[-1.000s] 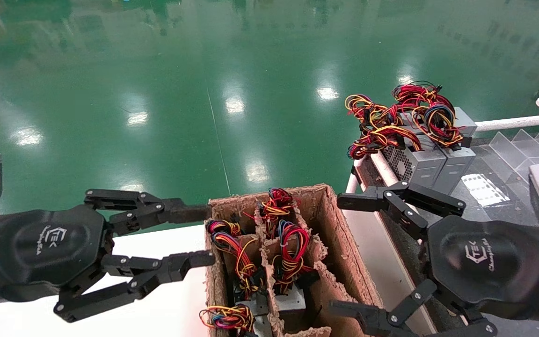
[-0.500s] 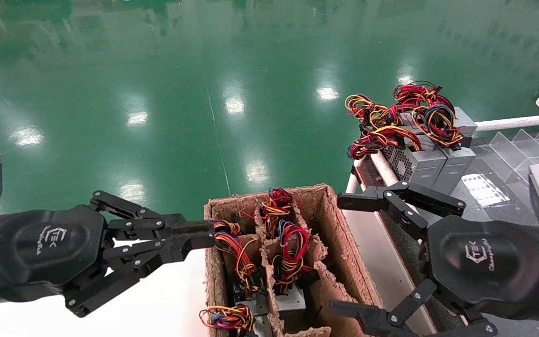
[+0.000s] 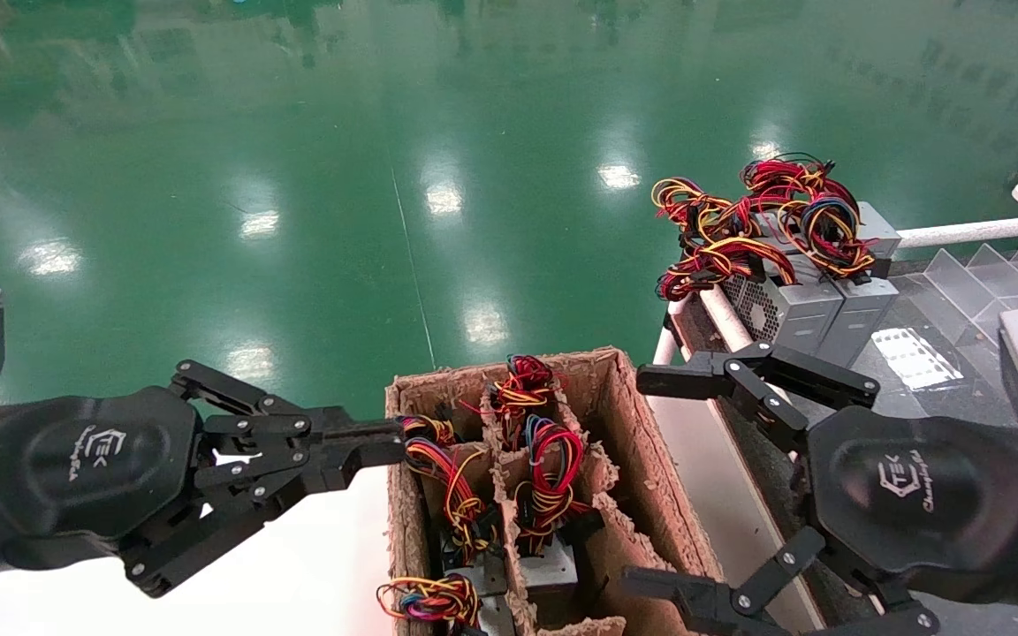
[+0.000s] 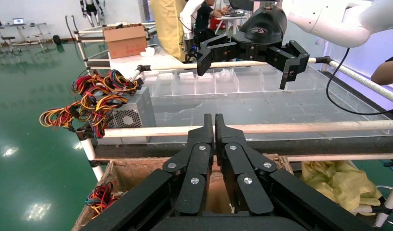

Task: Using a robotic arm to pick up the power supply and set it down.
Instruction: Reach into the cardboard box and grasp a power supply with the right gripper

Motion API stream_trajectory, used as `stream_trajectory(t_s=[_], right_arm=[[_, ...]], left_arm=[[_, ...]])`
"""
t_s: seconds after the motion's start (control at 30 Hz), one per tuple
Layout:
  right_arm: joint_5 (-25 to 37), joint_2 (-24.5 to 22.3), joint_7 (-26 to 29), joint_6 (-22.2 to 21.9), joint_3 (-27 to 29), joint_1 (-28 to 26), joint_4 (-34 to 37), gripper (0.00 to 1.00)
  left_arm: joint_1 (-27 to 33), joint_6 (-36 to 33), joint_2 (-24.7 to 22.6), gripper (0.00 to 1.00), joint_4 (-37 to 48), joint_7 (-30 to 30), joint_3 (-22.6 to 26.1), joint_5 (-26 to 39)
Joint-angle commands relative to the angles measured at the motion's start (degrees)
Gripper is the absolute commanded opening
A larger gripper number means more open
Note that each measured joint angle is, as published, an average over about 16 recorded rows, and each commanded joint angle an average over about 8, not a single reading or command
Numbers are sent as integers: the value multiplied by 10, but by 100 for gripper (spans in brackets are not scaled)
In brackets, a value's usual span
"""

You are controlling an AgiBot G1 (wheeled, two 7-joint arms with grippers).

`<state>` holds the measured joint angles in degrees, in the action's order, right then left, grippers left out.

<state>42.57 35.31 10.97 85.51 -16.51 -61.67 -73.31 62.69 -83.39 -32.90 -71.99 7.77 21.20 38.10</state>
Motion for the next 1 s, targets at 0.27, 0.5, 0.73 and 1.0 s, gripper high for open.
stream_trajectory(t_s=[0.27, 0.5, 0.73, 1.0], right_arm=[[18, 6, 9, -3, -12, -4, -2, 100], [30, 13, 10, -7, -20, -3, 0, 100], [87, 51, 28, -20, -62, -10, 9, 100], [172, 127, 43, -14, -128, -46, 67, 100]], left_arm=[[0, 0, 0, 100, 0, 0, 0, 0], [0, 0, 0, 100, 0, 0, 0, 0], [0, 0, 0, 100, 0, 0, 0, 0], [0, 0, 0, 100, 0, 0, 0, 0]])
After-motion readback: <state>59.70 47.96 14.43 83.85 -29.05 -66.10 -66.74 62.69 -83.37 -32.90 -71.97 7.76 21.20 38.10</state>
